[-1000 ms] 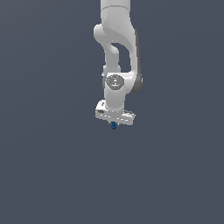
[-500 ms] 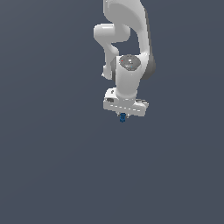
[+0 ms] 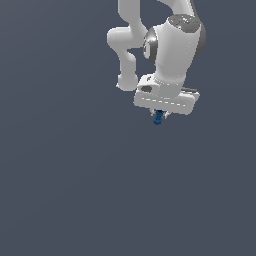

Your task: Pick up the object and move it to a goal position.

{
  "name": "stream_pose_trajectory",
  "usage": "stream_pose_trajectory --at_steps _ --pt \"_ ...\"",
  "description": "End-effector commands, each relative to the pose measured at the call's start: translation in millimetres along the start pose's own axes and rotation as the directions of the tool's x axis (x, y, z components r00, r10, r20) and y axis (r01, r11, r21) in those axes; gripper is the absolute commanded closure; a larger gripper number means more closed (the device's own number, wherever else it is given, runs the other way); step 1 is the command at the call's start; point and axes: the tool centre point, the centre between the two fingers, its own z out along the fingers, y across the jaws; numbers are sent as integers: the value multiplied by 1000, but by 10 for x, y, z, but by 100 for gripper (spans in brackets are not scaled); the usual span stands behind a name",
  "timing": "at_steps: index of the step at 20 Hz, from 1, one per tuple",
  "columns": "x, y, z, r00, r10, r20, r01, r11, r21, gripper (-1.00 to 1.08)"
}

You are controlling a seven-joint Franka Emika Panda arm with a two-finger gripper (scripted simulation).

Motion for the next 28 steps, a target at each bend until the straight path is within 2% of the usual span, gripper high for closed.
stream_pose_trajectory --at_steps 1,15,21,28 --pt "-47 -149 -267 1000 1 0 -1 1000 -1 108" --pt "-212 -910 -1558 1000 0 1 0 1000 1 108" --pt "-235 -1091 -1851 1000 0 2 0 1000 2 108" --pt "-241 -1191 -2007 1000 0 2 0 1000 2 108"
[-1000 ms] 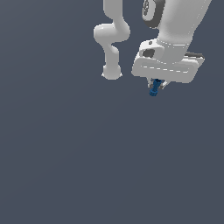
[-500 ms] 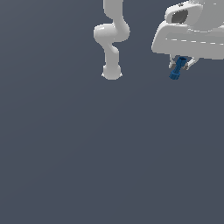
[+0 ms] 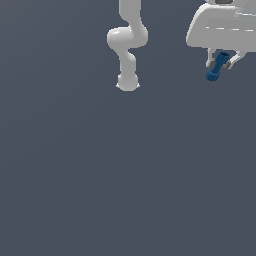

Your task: Pick up the object and move it to a goal position.

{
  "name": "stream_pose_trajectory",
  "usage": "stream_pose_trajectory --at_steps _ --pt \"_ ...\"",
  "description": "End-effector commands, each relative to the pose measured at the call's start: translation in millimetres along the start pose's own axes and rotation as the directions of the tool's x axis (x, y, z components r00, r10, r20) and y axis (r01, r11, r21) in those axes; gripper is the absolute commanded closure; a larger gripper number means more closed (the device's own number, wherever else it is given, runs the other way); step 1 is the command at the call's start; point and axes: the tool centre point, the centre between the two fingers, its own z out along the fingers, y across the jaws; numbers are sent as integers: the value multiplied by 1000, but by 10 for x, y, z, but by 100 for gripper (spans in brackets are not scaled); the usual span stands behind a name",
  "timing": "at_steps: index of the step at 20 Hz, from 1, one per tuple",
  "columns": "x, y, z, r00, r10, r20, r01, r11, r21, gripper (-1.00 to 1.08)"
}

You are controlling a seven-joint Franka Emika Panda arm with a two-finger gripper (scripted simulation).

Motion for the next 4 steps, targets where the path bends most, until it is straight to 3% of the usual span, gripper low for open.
stream_pose_trajectory --at_steps 1,4 --pt "0 -22 -36 1000 0 0 0 1000 0 108" --pt "0 -30 -48 1000 0 0 0 1000 0 108"
